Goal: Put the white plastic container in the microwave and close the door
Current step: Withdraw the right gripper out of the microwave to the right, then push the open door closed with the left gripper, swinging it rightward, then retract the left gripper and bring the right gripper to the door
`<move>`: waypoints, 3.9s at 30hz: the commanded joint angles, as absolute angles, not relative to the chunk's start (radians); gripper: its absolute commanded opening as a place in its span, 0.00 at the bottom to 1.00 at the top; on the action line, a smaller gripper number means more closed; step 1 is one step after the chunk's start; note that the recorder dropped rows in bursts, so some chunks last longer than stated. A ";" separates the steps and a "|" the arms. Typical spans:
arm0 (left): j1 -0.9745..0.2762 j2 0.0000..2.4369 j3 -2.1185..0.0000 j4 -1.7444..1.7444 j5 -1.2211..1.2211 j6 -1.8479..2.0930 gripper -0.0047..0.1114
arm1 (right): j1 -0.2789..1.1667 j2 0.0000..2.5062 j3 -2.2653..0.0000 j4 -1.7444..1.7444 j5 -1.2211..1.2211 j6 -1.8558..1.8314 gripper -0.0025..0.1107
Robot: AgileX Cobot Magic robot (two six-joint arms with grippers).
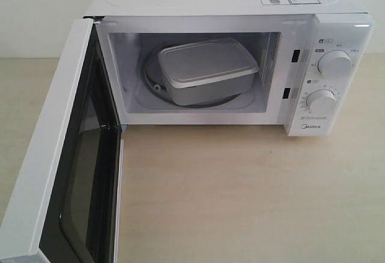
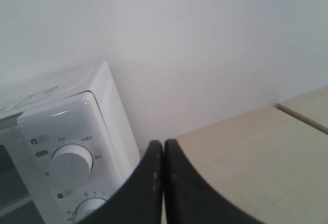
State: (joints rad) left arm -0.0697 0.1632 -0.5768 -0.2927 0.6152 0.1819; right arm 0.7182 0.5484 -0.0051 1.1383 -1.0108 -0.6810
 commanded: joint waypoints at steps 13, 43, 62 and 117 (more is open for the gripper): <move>-0.068 0.621 -0.735 -0.504 1.018 0.361 0.08 | 0.719 0.543 0.000 1.138 -1.027 -0.690 0.02; -0.374 1.081 -0.740 -0.805 0.788 0.682 0.08 | 0.719 0.543 0.000 1.138 -1.052 -0.690 0.02; -0.617 1.379 -0.951 -0.824 0.462 0.699 0.08 | 0.719 0.543 0.000 1.136 -1.113 -0.484 0.02; -0.615 1.618 -1.088 -0.820 0.128 0.811 0.08 | 0.731 0.978 -0.306 0.483 -0.458 -0.240 0.02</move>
State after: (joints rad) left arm -0.6121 1.6176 -1.0811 -0.8158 0.1442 0.8050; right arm 0.7182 0.8945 -0.2765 0.5020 -0.4279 -0.2629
